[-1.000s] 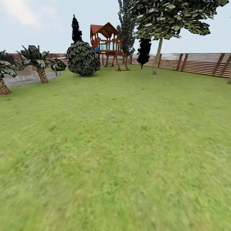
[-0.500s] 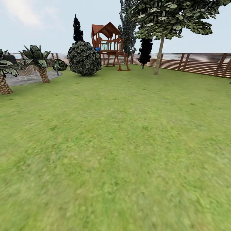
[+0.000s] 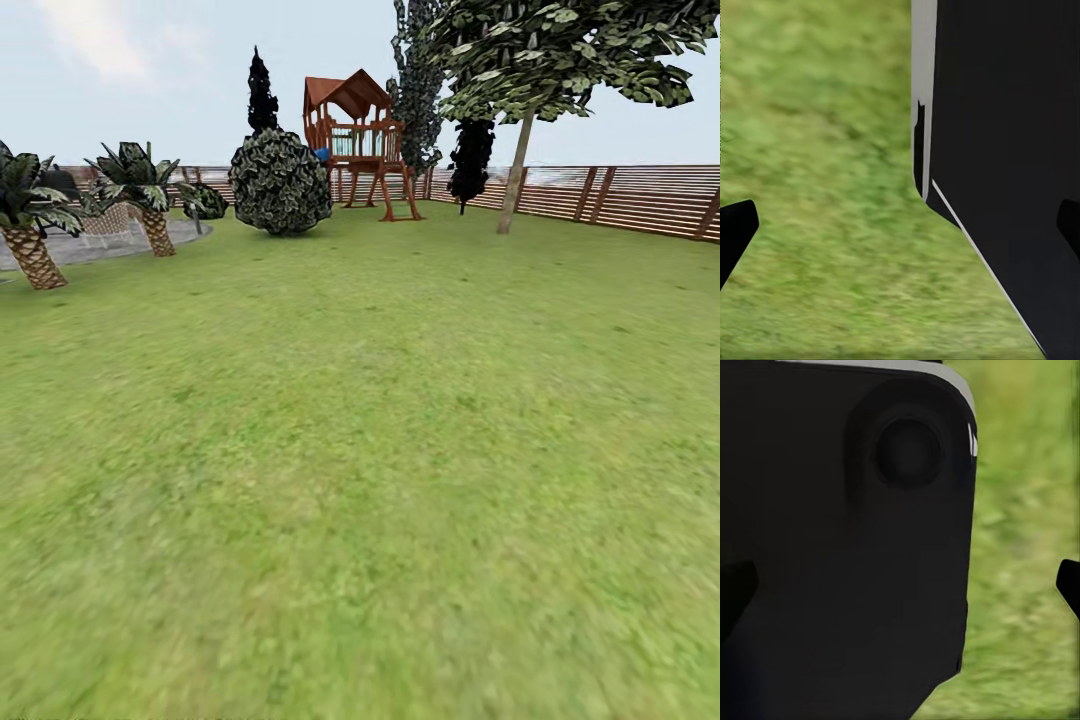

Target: Take the three Easter eggs out of the wicker basket on the lawn in the garden, then place them on the lawn next to a single tree (choose any tree) so that all three eggs are next to the same tree and none are left in the basket.

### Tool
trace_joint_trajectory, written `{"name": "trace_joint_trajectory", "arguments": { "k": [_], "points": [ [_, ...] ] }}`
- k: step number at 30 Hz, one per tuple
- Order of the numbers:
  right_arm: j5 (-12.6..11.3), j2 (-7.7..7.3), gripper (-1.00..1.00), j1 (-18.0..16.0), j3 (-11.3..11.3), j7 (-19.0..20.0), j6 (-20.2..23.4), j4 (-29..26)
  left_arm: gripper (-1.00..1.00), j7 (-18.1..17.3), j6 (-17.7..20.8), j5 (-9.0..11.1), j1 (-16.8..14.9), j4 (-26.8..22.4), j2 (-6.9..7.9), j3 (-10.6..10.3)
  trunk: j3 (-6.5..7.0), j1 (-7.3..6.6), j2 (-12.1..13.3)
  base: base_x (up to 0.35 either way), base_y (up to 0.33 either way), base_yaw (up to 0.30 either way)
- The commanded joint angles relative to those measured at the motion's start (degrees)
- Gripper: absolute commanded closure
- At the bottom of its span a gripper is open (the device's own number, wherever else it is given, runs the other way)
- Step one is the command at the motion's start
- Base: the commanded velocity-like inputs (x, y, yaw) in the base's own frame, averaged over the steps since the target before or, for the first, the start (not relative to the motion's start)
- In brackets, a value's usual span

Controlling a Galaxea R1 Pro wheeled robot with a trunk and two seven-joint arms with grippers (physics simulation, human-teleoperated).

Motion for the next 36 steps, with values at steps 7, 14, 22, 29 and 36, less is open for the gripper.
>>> {"name": "trace_joint_trajectory", "arguments": {
  "k": [7,14,22,29,36],
  "points": [
    [0.2,-0.13,-1.0,0.0,0.3,0.3,0.0,0.1,-1.0,-0.1,-0.2,0.2,0.0,-0.1,-0.36,0.0,-0.03,0.0,0.0,0.0,0.0,0.0],
    [1.3,-0.14,-1.0,0.0,0.5,5.5,-0.1,-0.1,-1.0,-0.4,-0.4,0.4,0.0,-2.5,-3.53,0.0,-0.03,0.0,0.0,0.0,0.0,0.0],
    [1.6,-0.02,-1.0,0.0,0.5,6.3,0.0,-0.1,-1.0,-0.5,-0.3,0.6,0.0,-4.7,-5.34,0.4,-0.03,0.0,0.0,0.0,0.0,0.0],
    [1.6,0.16,-1.0,0.0,0.5,6.2,0.0,0.0,-1.0,-0.5,-0.4,0.6,0.0,-4.6,-5.28,0.5,-0.31,0.0,0.0,0.0,0.0,0.041],
    [1.6,0.11,-1.0,0.0,0.4,6.2,-0.1,0.0,-1.0,-0.5,-0.4,0.6,0.0,-4.6,-5.27,0.5,-0.53,0.0,0.0,0.0,0.0,0.029]
  ]
}}
